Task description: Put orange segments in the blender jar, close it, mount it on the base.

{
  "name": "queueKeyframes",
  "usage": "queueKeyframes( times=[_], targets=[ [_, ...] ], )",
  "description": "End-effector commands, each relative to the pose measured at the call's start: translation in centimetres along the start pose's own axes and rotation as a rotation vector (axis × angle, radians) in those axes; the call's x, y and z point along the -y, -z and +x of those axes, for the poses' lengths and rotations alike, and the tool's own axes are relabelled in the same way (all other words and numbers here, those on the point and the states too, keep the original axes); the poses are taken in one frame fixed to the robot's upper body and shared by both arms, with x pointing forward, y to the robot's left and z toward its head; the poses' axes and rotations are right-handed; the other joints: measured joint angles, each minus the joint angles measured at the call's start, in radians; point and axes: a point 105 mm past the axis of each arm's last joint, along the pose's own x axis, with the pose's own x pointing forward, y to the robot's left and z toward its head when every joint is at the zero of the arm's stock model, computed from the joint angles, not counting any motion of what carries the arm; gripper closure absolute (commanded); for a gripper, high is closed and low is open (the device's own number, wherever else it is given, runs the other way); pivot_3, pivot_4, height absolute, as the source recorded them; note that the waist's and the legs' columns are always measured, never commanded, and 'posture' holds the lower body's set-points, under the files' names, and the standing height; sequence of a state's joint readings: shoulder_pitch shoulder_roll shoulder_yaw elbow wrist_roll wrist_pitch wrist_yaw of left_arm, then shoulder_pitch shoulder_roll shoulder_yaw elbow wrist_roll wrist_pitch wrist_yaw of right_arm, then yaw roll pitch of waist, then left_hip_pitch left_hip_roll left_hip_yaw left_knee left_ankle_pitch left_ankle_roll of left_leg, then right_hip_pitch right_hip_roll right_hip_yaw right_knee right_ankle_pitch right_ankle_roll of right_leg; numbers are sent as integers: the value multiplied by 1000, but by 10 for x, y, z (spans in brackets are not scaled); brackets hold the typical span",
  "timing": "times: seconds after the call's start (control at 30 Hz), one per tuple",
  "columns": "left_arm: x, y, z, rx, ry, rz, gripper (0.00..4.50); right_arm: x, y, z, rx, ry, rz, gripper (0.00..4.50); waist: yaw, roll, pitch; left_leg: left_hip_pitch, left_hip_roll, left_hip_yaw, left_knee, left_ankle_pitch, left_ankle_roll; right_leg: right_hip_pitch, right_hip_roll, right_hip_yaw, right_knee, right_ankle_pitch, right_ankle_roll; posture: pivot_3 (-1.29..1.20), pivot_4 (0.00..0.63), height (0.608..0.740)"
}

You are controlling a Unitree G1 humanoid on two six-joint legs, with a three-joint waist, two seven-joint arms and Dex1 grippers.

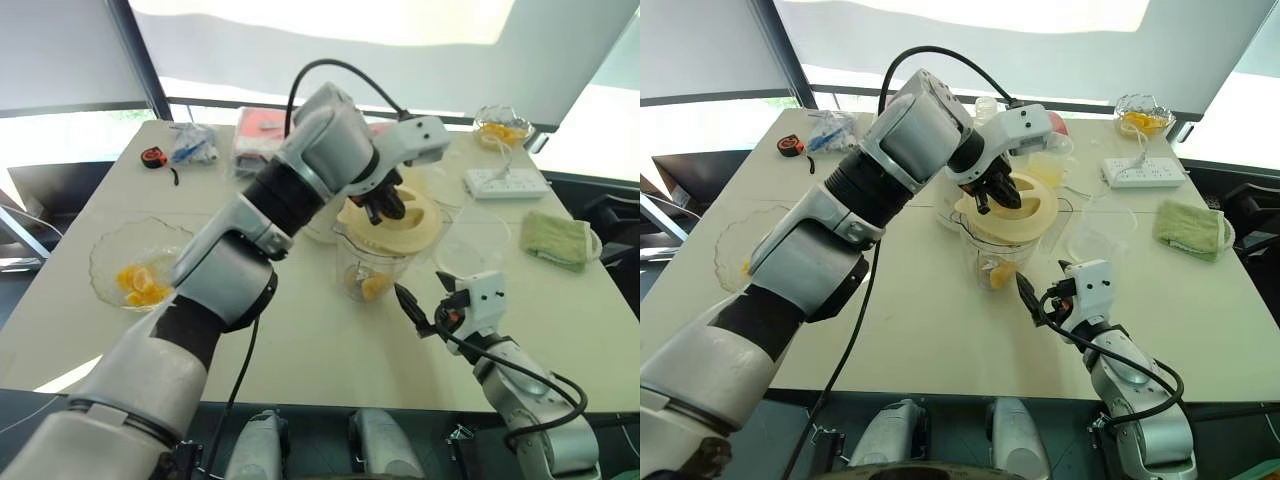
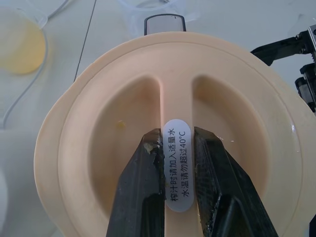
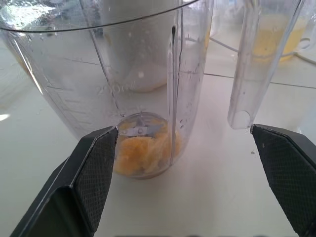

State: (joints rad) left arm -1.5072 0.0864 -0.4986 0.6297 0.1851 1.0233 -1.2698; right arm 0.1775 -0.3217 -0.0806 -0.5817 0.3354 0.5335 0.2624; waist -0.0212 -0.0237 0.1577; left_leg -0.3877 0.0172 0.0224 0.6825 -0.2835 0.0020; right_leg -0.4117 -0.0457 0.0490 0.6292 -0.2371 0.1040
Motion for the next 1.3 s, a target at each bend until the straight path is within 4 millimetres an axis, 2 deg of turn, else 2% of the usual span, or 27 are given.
queueKeyframes(
  times=[0.03,0.1,0.5,0.6,0.7,0.87,0.97,1.1,1.3],
  targets=[
    [-25,39,15,-94,-106,-115,4260,-4,-7,2,37,-23,-12,0,0,-1,-1,1,0,0,0,0,0,1,0,0,0,0,0,0,150,740],
    [-28,36,15,-82,-115,-119,4260,-5,-6,2,34,-27,-13,0,-1,-1,-1,1,1,-1,0,0,0,1,0,0,-1,0,0,0,150,740],
    [-1,27,4,-82,5,-125,4260,1,-3,3,27,-23,-21,0,0,-1,1,-4,1,0,-1,0,0,-4,-1,1,-1,0,0,0,150,740],
    [7,31,2,-90,18,-129,4260,5,-4,4,35,-4,-28,0,0,0,1,-5,1,0,-2,0,0,-6,-1,1,-1,0,0,0,150,740],
    [14,39,3,-107,32,-132,4260,20,-6,10,55,69,-51,0,-2,1,1,-6,1,0,-3,0,0,-8,-1,2,-1,2,-3,0,150,740],
    [11,48,8,-107,0,-138,4260,50,-13,20,105,223,-87,0,0,1,1,-6,0,1,-3,0,0,-8,0,2,-1,2,-4,0,150,740],
    [6,49,12,-78,-37,-142,4260,61,-19,24,130,268,-104,0,-1,1,1,-6,0,1,-3,0,0,-8,0,2,-1,2,-4,0,150,740],
    [3,46,19,-20,-61,-149,4260,60,-23,33,152,260,-106,0,-2,1,1,-4,-1,1,-3,0,0,-7,0,2,-1,2,-3,0,150,740],
    [7,54,22,-14,-66,-161,4260,58,-23,40,164,256,-101,0,0,2,0,0,0,0,-2,0,0,-2,-1,2,-1,0,-1,0,150,740]
  ],
)
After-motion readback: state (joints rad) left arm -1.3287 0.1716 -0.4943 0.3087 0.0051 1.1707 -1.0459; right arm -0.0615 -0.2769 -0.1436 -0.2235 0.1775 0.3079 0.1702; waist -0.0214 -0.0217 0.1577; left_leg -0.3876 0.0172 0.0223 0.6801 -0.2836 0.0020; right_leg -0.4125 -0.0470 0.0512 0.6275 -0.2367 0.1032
